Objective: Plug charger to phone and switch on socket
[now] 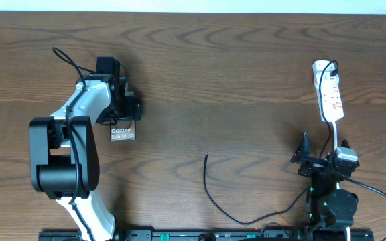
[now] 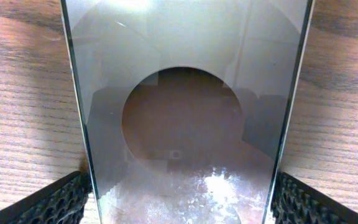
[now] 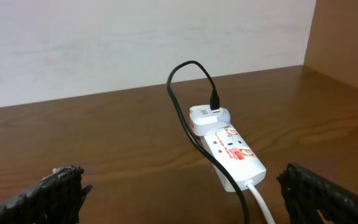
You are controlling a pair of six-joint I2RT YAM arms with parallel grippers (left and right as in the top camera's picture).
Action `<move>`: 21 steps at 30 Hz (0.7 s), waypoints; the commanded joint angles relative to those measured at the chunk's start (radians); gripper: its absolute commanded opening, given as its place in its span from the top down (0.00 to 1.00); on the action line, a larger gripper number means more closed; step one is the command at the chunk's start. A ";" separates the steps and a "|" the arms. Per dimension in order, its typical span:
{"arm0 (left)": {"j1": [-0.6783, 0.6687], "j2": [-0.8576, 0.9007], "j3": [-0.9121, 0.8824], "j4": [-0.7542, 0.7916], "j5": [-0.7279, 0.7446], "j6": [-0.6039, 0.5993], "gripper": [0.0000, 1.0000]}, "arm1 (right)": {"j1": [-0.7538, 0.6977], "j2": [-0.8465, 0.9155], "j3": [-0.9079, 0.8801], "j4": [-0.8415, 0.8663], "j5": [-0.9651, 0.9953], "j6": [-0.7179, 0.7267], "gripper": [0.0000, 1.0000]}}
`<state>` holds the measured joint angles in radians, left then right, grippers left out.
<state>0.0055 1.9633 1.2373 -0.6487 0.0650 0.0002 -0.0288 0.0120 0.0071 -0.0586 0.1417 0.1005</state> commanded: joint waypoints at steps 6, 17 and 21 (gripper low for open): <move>0.002 0.061 -0.054 -0.009 0.006 0.003 0.07 | -0.004 -0.005 -0.002 -0.005 -0.002 -0.012 0.01; 0.002 0.061 -0.058 -0.012 0.005 0.002 0.06 | -0.004 -0.005 -0.002 -0.005 -0.002 -0.012 0.01; 0.002 0.061 -0.064 -0.011 0.005 0.003 0.06 | -0.004 -0.005 -0.002 -0.005 -0.002 -0.012 0.01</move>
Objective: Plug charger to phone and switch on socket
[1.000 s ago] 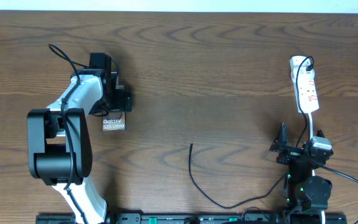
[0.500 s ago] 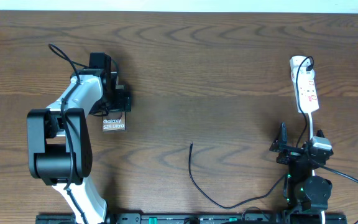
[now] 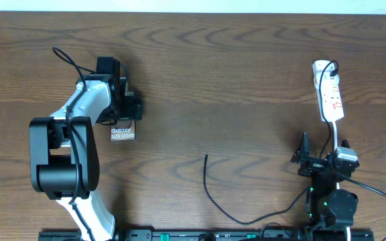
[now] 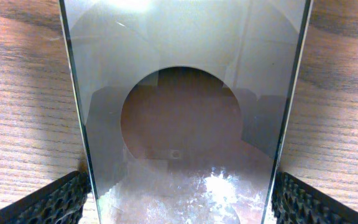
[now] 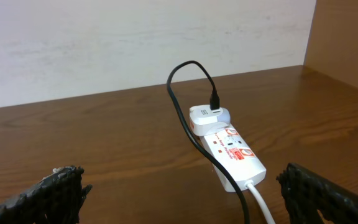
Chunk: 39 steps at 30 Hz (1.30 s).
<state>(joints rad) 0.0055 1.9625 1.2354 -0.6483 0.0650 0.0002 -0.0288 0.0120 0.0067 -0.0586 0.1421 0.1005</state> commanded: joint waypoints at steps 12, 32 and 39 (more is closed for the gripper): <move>0.002 0.061 -0.075 0.011 0.005 0.006 0.05 | -0.004 -0.005 -0.001 -0.004 -0.003 -0.012 0.01; 0.002 0.061 -0.075 0.011 0.005 0.006 0.20 | -0.004 -0.005 -0.001 -0.004 -0.003 -0.012 0.01; 0.002 0.061 -0.075 0.011 0.005 0.006 0.31 | -0.004 -0.005 -0.001 -0.004 -0.003 -0.012 0.01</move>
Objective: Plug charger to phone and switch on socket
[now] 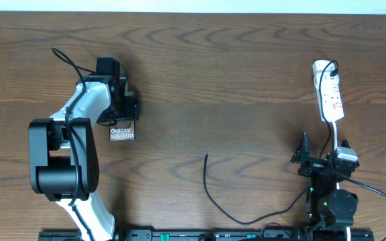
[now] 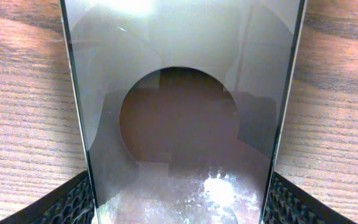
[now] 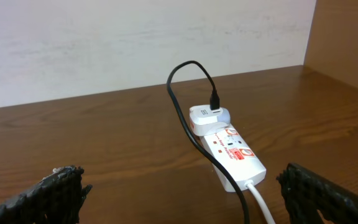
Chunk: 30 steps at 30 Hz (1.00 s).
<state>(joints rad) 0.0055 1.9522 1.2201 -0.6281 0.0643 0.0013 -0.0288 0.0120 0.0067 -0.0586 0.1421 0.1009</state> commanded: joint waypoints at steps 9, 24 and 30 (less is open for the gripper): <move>0.002 0.072 -0.060 -0.010 0.006 0.005 0.56 | -0.004 -0.005 -0.001 -0.004 -0.003 -0.013 0.01; 0.002 0.071 -0.002 -0.026 0.032 0.002 0.92 | -0.004 -0.005 -0.001 -0.005 -0.003 -0.013 0.01; 0.002 0.071 0.033 -0.051 0.032 0.002 0.93 | -0.004 -0.005 -0.001 -0.005 -0.003 -0.013 0.01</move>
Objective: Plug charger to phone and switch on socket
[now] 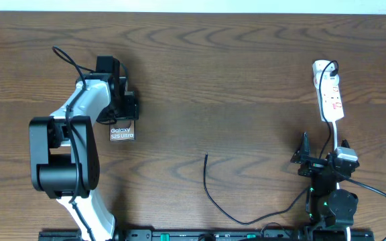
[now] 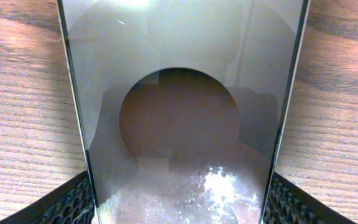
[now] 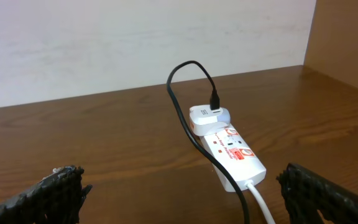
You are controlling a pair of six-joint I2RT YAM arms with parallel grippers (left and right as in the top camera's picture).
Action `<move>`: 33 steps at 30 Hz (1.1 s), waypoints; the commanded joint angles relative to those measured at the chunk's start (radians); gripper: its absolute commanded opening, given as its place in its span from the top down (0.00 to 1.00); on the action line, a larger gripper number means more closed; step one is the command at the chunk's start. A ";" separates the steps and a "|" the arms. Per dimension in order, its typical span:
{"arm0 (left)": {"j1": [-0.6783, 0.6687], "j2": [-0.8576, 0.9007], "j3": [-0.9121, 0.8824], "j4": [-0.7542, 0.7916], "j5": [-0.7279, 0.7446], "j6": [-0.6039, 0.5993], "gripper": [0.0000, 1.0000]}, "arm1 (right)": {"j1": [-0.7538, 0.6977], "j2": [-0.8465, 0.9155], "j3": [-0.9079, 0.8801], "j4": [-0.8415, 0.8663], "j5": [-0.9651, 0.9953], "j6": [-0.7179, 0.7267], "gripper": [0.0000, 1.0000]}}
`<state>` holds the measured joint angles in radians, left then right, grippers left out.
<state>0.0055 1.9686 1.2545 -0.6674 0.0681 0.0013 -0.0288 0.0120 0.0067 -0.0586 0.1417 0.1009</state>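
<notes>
The phone (image 1: 122, 133), its screen reading Galaxy S25 Ultra, lies on the table at the left. Its glass (image 2: 179, 74) fills the left wrist view. My left gripper (image 1: 122, 110) (image 2: 179, 202) is shut on the phone, and both mesh fingers (image 2: 73, 202) press its long edges. The black charger cable (image 1: 210, 191) lies mid-table with its free plug end (image 1: 206, 156) bare. It runs to the white adapter (image 3: 207, 117) on the white power strip (image 1: 330, 94) (image 3: 235, 155) at the right. My right gripper (image 1: 319, 161) (image 3: 185, 205) stands open short of the strip, holding nothing.
The strip's white mains lead (image 3: 260, 202) and the black cable run back between my right fingers (image 3: 328, 193). A pale wall (image 3: 135, 43) rises behind the table (image 1: 246, 80) and a brown side panel (image 3: 347, 43) stands at the right.
At the two oldest moments my left fingers stood at the phone's edges, a little further out in the wrist view. By 1.0 s ago they had drawn in against the edges, and they stay there now. The right arm, cable and strip have not moved.
</notes>
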 commanded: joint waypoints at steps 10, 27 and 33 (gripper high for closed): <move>0.002 0.010 0.000 -0.013 0.028 0.002 0.92 | -0.004 -0.005 -0.001 -0.004 -0.002 -0.013 0.01; 0.002 -0.008 0.000 -0.017 0.028 0.002 0.93 | -0.004 -0.005 -0.001 -0.005 -0.002 -0.013 0.01; 0.002 -0.009 0.001 -0.016 0.028 0.002 0.93 | -0.004 -0.005 -0.001 -0.005 -0.002 -0.013 0.01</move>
<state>0.0055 1.9690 1.2591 -0.6739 0.0692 0.0006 -0.0288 0.0120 0.0067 -0.0586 0.1417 0.1005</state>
